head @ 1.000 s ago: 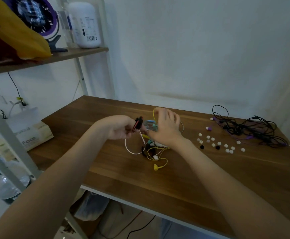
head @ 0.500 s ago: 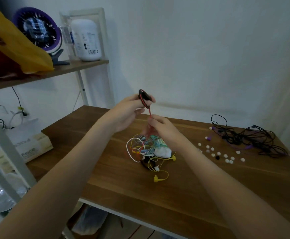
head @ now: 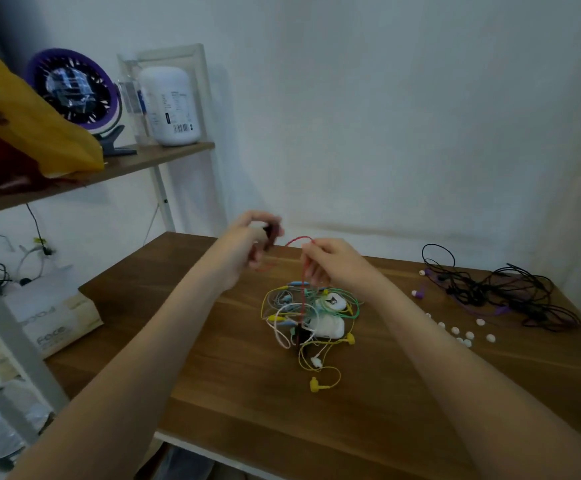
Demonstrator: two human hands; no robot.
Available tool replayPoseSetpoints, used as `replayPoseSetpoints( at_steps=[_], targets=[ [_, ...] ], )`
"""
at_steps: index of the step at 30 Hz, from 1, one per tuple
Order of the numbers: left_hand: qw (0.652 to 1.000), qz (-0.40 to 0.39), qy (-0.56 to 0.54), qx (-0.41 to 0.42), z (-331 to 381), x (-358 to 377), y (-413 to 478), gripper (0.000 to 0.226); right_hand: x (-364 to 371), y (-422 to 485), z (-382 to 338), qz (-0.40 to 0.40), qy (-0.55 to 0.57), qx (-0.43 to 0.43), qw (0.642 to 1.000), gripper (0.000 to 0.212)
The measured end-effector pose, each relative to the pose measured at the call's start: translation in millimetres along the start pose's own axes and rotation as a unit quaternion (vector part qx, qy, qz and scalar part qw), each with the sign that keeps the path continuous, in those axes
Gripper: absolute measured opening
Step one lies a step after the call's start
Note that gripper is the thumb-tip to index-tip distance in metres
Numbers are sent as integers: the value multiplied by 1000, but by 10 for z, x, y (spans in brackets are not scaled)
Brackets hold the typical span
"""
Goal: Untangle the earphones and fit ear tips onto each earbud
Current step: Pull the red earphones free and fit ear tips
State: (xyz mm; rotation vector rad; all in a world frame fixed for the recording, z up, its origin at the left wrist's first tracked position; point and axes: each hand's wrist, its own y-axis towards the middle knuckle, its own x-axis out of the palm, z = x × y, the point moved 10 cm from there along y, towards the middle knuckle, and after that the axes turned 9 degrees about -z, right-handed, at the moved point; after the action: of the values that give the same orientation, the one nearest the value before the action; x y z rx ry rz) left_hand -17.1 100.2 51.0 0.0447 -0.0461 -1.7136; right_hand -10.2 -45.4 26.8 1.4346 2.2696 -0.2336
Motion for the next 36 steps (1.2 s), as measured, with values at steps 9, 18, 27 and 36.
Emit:
replayPoseSetpoints(
  at_steps=[9, 18, 27, 36],
  targets=[
    [977, -155, 146, -19, -101, 547, 18, 39, -185, -46, -404, 5, 19, -67, 998, 36],
    [965, -115, 234, 39, -10, 599, 36, 28, -411, -66, -608, 71, 115, -131, 982, 20],
    [988, -97, 119, 15, -186, 518, 90, 24, -73, -28, -104, 3, 249, -106, 963, 51],
    [995, -59, -86, -2, -277, 326, 125, 21, 297, -64, 453, -96, 80, 56, 991, 36]
  ],
)
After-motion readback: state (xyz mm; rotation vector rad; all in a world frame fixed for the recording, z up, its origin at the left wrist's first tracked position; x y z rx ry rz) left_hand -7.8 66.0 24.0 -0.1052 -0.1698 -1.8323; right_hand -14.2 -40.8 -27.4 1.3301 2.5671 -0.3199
